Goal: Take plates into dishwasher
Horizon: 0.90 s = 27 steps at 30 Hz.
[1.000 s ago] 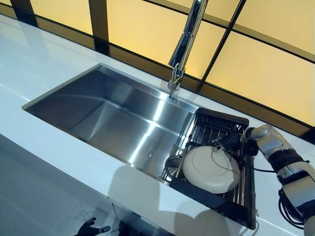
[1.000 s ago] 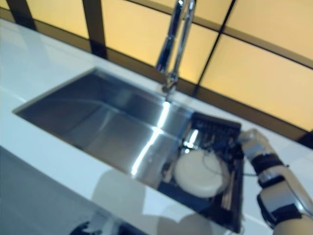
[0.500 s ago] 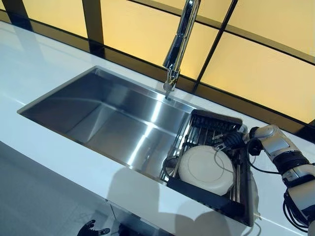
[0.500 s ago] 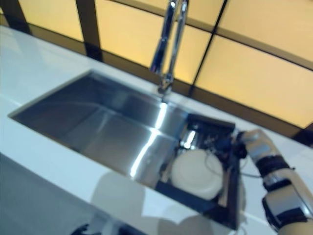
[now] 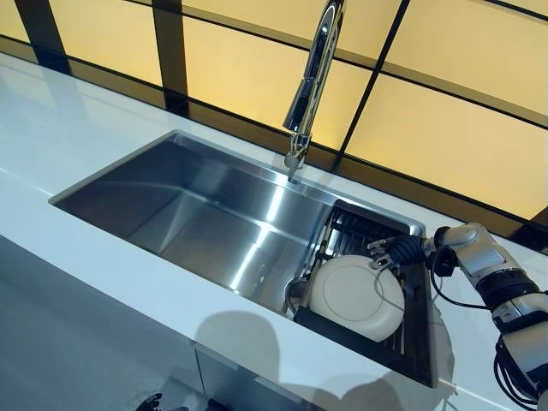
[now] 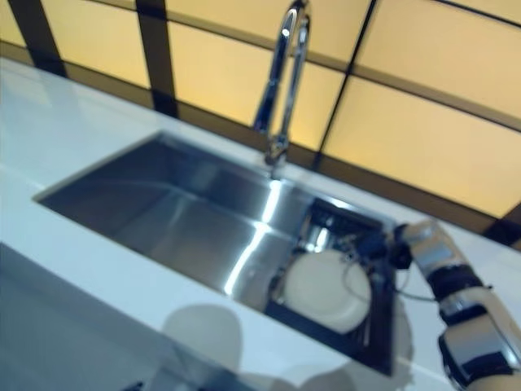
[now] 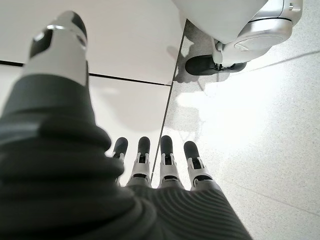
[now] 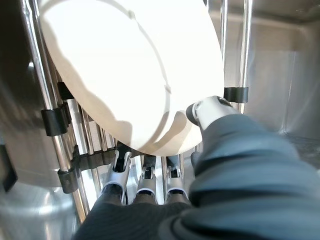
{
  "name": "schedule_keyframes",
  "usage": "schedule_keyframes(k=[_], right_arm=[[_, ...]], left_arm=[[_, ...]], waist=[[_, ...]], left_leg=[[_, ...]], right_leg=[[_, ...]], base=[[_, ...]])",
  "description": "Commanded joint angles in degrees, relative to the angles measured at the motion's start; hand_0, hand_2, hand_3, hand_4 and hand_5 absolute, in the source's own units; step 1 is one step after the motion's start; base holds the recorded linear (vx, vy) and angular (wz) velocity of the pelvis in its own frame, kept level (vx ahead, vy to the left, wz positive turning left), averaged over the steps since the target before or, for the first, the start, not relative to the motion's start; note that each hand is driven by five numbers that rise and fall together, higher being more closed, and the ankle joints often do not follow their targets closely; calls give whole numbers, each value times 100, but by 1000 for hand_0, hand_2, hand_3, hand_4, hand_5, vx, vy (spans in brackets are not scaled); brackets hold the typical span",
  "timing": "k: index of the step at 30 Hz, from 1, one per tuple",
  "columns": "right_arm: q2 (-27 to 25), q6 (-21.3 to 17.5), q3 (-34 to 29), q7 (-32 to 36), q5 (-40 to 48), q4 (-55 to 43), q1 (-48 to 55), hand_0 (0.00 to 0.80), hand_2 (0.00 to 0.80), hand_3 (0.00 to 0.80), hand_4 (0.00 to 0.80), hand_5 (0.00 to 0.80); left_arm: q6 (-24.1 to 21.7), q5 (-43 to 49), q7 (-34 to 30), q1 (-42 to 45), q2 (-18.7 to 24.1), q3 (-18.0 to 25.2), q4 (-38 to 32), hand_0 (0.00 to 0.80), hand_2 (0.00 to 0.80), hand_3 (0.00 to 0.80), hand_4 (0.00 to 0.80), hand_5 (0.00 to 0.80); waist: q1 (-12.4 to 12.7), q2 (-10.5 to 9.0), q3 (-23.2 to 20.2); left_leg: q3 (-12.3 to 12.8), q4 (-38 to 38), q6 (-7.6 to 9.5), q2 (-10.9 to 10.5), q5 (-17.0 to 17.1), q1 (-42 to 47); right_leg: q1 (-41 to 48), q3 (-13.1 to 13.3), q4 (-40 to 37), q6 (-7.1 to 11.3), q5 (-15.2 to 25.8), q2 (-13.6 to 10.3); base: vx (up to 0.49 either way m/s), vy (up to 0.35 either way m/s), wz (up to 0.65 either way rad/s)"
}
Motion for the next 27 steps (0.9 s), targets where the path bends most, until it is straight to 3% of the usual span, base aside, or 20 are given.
schedule_keyframes(k=[1, 6, 19, 27], right_arm=[[-468, -183, 278, -44, 184, -150, -295, 800, 800, 800, 800, 800], [-469, -121, 237, 10, 339, -164, -286, 800, 800, 800, 800, 800], [-215, 103, 223, 908, 749, -294, -98, 800, 800, 800, 800, 800], [-116, 293, 263, 1658, 547, -529, 177, 800, 800, 800, 800, 800]], left_arm=[[-181, 183, 26, -105, -36, -149, 170, 0, 0, 0, 0, 0], [-173, 186, 41, -97, -37, -131, 144, 0, 0, 0, 0, 0], [-198, 221, 28, -100, -54, -108, 212, 0, 0, 0, 0, 0], [-244, 224, 44, -59, -81, -42, 278, 0, 0, 0, 0, 0]], waist=[[-11, 0, -220], [-16, -12, -213], [-5, -42, -275], [-25, -65, -376]], left_leg=[[79, 94, -39, 32, -384, 19], [92, 97, -35, 37, -392, 28], [145, 62, -66, 52, -393, 58], [219, 38, -82, 43, -384, 67]], right_leg=[[-406, 45, 463, 223, 263, -106], [-407, 53, 471, 224, 262, -102], [-360, 6, 396, 225, 273, -94], [-364, -61, 368, 240, 288, -122]], base=[[0, 0, 0], [0, 0, 0], [0, 0, 0], [-5, 8, -3]])
